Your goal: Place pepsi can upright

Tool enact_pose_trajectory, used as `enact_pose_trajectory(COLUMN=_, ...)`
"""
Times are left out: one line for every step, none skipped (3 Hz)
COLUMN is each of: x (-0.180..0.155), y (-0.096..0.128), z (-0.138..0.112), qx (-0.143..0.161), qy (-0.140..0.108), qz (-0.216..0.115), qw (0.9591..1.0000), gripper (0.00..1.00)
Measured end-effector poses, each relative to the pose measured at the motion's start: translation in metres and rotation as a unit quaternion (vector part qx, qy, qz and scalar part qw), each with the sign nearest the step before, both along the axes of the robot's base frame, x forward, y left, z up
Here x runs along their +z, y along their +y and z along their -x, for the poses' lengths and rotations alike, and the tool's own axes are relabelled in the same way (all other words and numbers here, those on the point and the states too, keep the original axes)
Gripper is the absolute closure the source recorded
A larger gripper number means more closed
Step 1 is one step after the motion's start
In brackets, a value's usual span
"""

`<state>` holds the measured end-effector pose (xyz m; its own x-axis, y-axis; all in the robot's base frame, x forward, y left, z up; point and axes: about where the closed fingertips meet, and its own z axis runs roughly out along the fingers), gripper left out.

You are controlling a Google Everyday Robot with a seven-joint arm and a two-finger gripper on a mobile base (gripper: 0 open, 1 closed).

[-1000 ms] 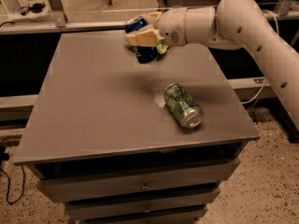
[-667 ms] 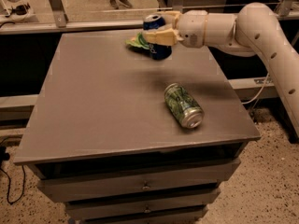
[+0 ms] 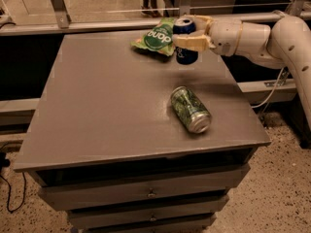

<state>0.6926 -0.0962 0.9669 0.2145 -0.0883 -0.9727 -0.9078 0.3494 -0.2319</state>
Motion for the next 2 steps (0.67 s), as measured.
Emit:
enact_pose_trajectory(x=-0.0159, y=-0.0160, z=0.0101, qx=-0.006, qy=-0.007, qz=-0.044, qw=0.9990, gripper=1.00)
enact_pose_trajectory(x=-0.0251, y=-0.0239, z=0.0171, qx=-0.011, qy=-0.010, qz=-0.075, qw=0.9971, gripper=1.00)
